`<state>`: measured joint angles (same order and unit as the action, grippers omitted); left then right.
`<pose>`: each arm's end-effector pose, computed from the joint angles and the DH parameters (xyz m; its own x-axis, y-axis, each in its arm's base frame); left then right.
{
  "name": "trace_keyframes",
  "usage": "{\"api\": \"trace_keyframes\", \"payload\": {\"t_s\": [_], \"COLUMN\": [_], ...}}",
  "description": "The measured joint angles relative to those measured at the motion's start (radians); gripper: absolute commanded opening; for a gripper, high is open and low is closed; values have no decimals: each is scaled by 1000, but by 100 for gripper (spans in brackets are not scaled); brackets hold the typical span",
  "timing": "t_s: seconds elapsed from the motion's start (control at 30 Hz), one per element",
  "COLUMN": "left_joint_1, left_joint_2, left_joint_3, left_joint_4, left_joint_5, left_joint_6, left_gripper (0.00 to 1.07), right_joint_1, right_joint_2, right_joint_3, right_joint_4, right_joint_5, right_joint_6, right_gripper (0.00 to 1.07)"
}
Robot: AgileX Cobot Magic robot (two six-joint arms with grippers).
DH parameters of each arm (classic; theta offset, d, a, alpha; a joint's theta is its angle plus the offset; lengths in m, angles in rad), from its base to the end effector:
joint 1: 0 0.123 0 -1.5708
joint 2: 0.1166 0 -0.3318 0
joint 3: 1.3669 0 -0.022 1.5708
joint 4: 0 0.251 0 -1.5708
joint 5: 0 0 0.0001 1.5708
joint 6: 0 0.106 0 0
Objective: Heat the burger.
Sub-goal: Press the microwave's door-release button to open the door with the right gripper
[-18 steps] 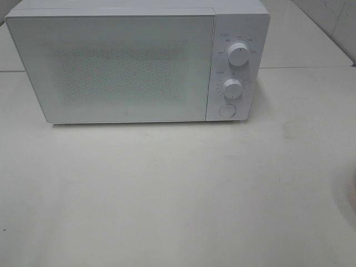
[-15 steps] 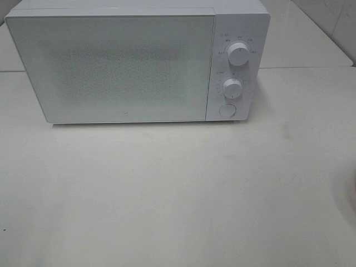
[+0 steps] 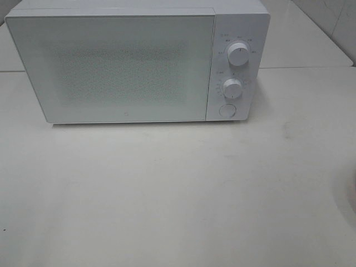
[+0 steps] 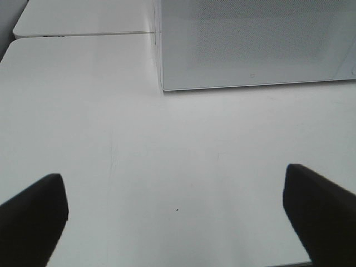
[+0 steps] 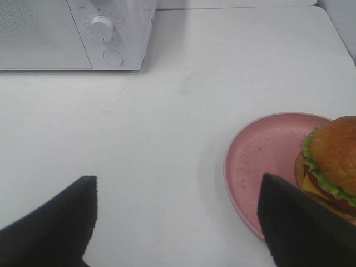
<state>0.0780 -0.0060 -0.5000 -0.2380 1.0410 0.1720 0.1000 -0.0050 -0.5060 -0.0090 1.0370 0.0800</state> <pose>-0.0381 -0.0246 0.2744 -0.4144 0.0167 -0.9100 0.1285 0.9909 -0.0403 -0.0385 -0.0047 0.2744 -0.4284 0.0327 -0.9030 -0.0607 0.9960 0.0649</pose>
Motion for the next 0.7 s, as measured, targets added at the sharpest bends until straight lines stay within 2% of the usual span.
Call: {"api": "trace_keyframes", "payload": {"t_s": [0.2, 0.37, 0.7], "left_joint_1": [0, 0, 0], "left_joint_2": [0, 0, 0], "left_joint_3": [0, 0, 0], "left_joint_4": [0, 0, 0], "left_joint_5": [0, 0, 0], "left_joint_6": [0, 0, 0], "left_gripper": [100, 100, 100], "right_joint_1": [0, 0, 0], "right_joint_2": [16, 99, 223], "right_joint_3": [-25, -30, -27], "right_joint_4": [9, 16, 18], "right_joint_5": [-4, -38, -212], "right_joint_6": [6, 11, 13], "right_gripper": [76, 76, 76]}}
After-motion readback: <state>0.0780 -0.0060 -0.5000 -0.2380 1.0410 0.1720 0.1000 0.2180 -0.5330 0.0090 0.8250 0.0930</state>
